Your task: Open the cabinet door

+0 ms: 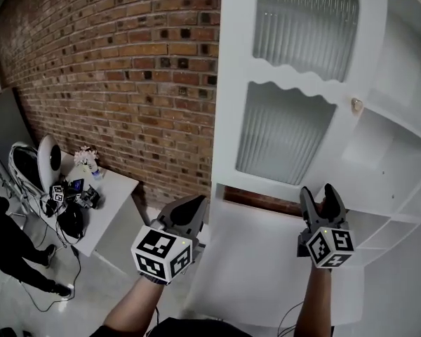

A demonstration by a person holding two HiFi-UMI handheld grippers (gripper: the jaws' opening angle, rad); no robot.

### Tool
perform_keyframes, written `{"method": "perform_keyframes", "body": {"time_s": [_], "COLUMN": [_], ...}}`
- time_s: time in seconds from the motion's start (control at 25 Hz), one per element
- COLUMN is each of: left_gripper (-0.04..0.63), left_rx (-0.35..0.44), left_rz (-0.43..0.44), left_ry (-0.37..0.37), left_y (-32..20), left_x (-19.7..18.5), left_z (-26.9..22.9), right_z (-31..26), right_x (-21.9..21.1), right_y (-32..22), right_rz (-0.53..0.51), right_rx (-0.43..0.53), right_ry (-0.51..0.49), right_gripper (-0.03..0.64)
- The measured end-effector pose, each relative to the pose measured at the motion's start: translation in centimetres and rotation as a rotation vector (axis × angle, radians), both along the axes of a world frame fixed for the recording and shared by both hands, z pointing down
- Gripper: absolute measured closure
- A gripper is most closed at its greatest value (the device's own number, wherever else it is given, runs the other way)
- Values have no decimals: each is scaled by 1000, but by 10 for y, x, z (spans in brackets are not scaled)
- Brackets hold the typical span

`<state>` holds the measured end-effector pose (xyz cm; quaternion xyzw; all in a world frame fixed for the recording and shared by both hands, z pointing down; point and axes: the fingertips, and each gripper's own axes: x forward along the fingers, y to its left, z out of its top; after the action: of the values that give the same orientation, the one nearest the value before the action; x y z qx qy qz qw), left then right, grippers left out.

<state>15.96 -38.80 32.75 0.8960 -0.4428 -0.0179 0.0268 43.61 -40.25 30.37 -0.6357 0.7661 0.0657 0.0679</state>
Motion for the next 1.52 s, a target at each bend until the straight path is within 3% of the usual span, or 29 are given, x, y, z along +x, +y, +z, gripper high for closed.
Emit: {"method": "perform_keyframes", "body": {"time_s": [0.36,1.04,1.16,1.52], "left_gripper": [592,592,591,591], "left_rx": [-12,-6,-6,-19], "left_rz": [-17,-50,-52,-53], "left_ry": [-6,6,5,-11], "left_y": [-5,6,8,24], "left_x": [3,-16,-18,-21], "left_z": [5,4,3,3], "right_z": [1,0,0,-11], "right_x": [-3,-15,-13,-15], "right_y": [-23,-5,8,43], "right_rz": [-6,79,79,19], "right_rx": [-18,-20,-26,1], "right_ry": [29,38,52,9], "right_gripper": [307,302,389,454]}}
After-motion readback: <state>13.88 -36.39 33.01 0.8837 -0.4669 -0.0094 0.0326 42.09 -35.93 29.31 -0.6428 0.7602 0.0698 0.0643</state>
